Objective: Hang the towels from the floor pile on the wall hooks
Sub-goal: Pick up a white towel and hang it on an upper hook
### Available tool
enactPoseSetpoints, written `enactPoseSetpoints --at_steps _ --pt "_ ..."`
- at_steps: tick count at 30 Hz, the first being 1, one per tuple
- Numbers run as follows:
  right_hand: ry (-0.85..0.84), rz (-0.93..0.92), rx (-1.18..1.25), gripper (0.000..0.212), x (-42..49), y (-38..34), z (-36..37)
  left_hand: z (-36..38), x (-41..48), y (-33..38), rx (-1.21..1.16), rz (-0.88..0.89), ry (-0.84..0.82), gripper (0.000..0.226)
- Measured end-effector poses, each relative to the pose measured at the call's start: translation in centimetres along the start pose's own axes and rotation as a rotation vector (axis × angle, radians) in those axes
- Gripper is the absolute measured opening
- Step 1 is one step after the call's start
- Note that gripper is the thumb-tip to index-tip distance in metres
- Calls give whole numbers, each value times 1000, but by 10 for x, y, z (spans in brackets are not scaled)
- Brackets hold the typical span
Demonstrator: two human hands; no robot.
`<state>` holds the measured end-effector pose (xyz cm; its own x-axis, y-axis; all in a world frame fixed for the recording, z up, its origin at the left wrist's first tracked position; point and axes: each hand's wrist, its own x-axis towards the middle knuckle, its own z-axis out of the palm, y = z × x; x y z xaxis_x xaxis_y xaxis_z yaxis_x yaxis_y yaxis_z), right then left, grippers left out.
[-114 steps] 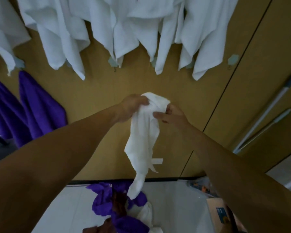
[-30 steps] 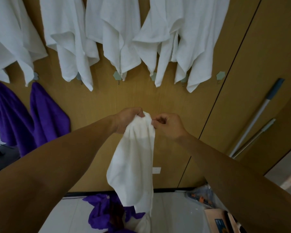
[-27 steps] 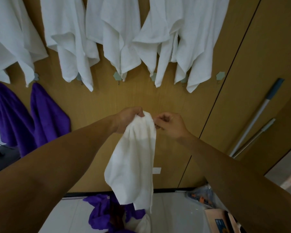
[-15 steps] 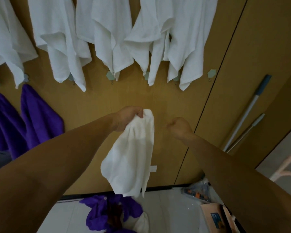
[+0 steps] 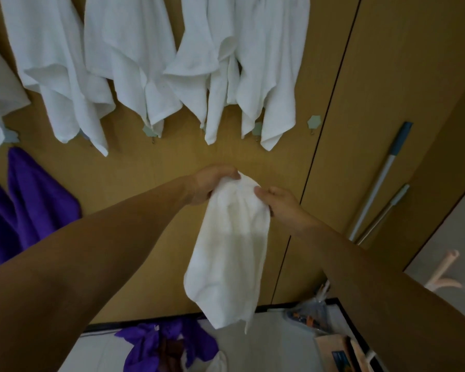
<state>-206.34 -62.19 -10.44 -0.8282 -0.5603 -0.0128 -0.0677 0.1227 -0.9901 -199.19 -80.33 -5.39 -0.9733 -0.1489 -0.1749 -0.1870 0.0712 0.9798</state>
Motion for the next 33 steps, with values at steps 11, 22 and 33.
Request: enactPoseSetpoints --at_steps 11,22,33 --pt "-78 -66 -349 32 26 -16 -115 69 42 22 533 140 196 15" --pt "-13 -240 -223 33 57 -57 -140 96 73 68 222 159 9 19" --pt "-67 -240 -323 24 86 -134 -182 96 119 139 115 315 6 16"
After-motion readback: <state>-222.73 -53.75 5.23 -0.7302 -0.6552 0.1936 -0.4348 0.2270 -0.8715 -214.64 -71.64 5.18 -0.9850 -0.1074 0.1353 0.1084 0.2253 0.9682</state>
